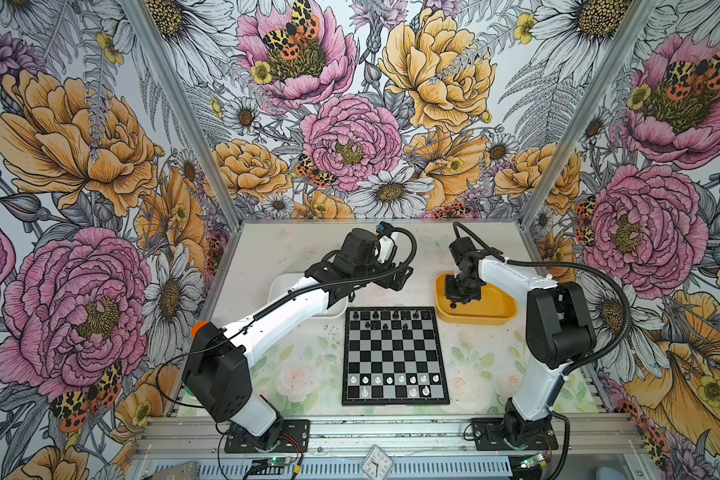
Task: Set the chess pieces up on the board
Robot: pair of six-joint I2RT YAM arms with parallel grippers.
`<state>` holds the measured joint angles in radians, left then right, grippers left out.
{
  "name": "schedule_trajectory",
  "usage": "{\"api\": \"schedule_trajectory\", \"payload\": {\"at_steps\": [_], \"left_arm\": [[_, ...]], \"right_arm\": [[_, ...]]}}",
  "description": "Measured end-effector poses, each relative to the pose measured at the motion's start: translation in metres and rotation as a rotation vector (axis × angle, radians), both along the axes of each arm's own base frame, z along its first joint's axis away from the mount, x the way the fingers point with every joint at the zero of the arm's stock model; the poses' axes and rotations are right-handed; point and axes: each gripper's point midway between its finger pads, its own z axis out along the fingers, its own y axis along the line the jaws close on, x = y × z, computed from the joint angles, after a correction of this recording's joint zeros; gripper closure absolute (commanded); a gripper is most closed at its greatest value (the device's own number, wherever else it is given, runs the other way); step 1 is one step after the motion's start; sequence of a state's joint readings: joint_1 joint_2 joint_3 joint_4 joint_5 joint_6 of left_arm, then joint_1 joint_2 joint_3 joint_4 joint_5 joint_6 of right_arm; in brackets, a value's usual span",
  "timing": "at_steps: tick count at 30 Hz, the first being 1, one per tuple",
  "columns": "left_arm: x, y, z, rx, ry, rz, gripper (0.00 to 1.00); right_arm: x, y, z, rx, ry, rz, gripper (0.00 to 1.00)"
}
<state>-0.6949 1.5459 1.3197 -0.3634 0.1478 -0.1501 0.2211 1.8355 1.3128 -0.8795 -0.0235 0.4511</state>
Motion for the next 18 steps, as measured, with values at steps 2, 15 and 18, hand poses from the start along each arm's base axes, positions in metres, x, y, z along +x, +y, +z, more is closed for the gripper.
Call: {"api": "schedule_trajectory", "payload": {"at_steps": [2, 15, 18], "left_arm": [[0.001, 0.001, -0.001, 0.001, 0.001, 0.003, 0.01], [0.003, 0.013, -0.005, 0.006, 0.007, 0.024, 0.01], [0.003, 0.015, -0.006, 0.007, 0.009, 0.028, 0.01]], "right_arm": [[0.0, 0.0, 0.001, -0.002, 0.002, 0.0, 0.87], [-0.002, -0.004, 0.003, -0.011, 0.012, -0.006, 0.89], [-0.002, -0.004, 0.003, -0.014, 0.011, -0.006, 0.89]]}}
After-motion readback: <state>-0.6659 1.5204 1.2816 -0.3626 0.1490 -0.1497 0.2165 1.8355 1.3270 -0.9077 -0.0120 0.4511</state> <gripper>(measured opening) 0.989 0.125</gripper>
